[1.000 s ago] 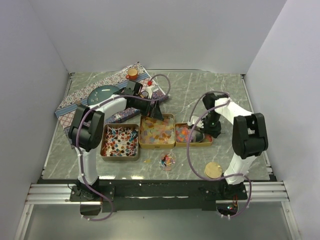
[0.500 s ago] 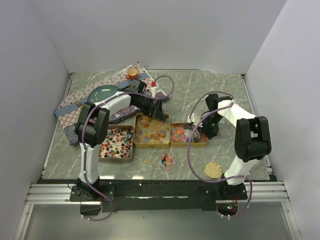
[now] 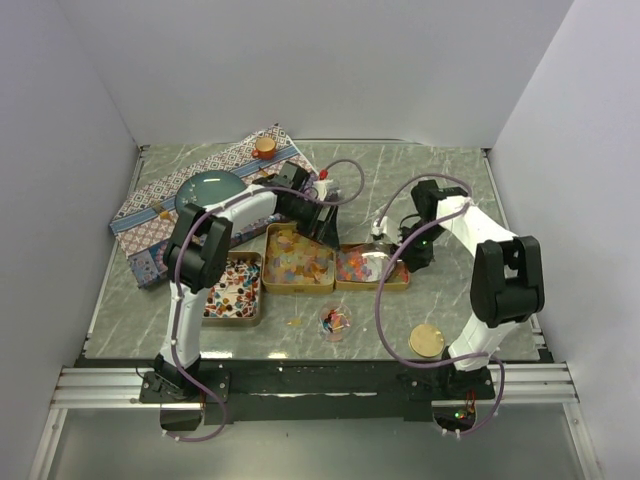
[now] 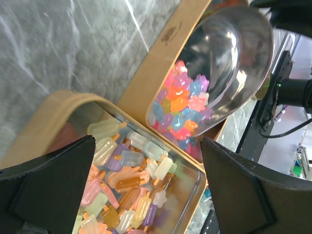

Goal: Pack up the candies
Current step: Scoop the fake candies from the storage box.

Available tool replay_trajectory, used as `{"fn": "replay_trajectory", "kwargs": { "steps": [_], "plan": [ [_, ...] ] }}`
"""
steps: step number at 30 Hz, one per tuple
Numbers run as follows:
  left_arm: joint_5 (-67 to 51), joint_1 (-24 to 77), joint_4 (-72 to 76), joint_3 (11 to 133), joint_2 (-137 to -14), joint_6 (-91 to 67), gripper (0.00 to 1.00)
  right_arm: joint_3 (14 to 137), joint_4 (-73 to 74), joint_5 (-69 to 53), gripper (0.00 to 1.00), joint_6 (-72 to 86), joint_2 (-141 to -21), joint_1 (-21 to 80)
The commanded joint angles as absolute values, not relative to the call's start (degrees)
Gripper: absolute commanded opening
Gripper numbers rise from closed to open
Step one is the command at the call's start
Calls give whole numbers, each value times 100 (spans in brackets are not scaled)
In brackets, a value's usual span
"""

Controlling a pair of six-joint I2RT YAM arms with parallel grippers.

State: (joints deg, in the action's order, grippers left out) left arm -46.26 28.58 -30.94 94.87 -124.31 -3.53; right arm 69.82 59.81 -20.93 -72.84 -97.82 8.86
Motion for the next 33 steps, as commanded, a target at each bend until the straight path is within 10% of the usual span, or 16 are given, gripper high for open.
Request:
{"fn": "replay_trajectory", "kwargs": {
  "steps": [1, 10, 19, 33],
  "plan": [
    [-4579, 2725, -2989, 9826, -12411, -202, 97, 6654, 5591, -2839, 0, -7119, -9387, 905],
    [-4728, 2646, -3085, 9695, -12226, -88, 97, 6618, 5404, -3076, 1, -6601, -9528, 870],
    [-4799, 2681, -3041, 9922, -12445, -149, 97, 6908, 5450, -2962, 42, -6162, -9220, 896],
    [-4887, 2681, -2918, 9949, -12604, -316, 97, 6953, 5318, -2857, 43, -5924, -9659, 1292]
  ]
}}
